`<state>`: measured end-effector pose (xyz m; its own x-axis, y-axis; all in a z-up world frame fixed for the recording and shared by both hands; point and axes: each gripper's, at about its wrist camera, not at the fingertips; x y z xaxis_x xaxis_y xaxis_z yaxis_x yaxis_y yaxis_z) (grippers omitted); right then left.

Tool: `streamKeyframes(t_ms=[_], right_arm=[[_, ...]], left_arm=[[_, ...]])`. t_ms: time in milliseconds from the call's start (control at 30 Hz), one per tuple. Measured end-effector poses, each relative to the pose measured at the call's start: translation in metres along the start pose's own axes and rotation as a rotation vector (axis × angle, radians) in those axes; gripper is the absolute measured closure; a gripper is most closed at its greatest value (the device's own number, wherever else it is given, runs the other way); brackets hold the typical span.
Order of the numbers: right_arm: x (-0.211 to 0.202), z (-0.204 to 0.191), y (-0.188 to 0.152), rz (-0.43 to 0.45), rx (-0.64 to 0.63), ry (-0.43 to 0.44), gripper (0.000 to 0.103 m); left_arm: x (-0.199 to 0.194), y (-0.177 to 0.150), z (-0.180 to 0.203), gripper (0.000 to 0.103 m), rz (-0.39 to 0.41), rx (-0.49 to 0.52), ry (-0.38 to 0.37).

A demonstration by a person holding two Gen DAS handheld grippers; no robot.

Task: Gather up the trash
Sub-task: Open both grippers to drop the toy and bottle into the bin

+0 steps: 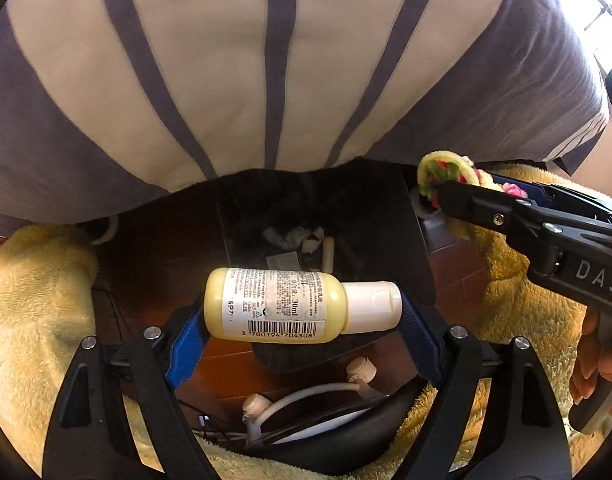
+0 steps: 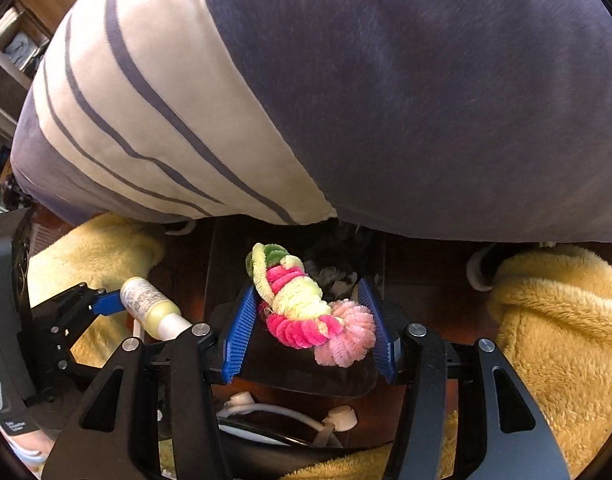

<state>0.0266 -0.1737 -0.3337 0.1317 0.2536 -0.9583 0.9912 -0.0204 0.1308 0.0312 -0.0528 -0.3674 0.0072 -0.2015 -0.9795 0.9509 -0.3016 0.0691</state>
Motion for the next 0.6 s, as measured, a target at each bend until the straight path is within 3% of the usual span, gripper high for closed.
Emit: streamKeyframes(t_ms=[200,267,300,433,600], right_arm=[[-0.001,0.005,0.01,-0.008,0.008,0.016,0.046],[-0.003,0.005,0.012,-0.005,0.014,0.018,0.036],[-0.005,0.006,0.012,0.001,0.018,0.02,0.036],[-0.013,0.01,0.013,0.023,0.031,0.018,0.035],[-0.035,0.016,0.013,0.088,0.05,0.005,0.028]], left_arm=[[0.007,0.002,-0.001,0.023,-0.028,0.002,-0.014],[0.007,0.003,-0.002,0.023,-0.031,0.0,-0.016],[0.006,0.003,-0.002,0.019,-0.028,-0.001,-0.015],[-0.003,0.003,-0.004,0.009,-0.001,-0.005,-0.003],[-0.024,0.004,-0.006,0.008,0.047,-0.02,0.004]])
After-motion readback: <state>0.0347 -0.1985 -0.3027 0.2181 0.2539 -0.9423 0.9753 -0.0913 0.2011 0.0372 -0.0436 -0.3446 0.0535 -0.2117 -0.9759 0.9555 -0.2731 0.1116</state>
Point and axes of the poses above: each gripper's, at about its wrist camera, not at the fingertips, and x roughly the way its jaws point, z to its right, y to its top, and after that the axes turned 10 degrees about -z, right-handed
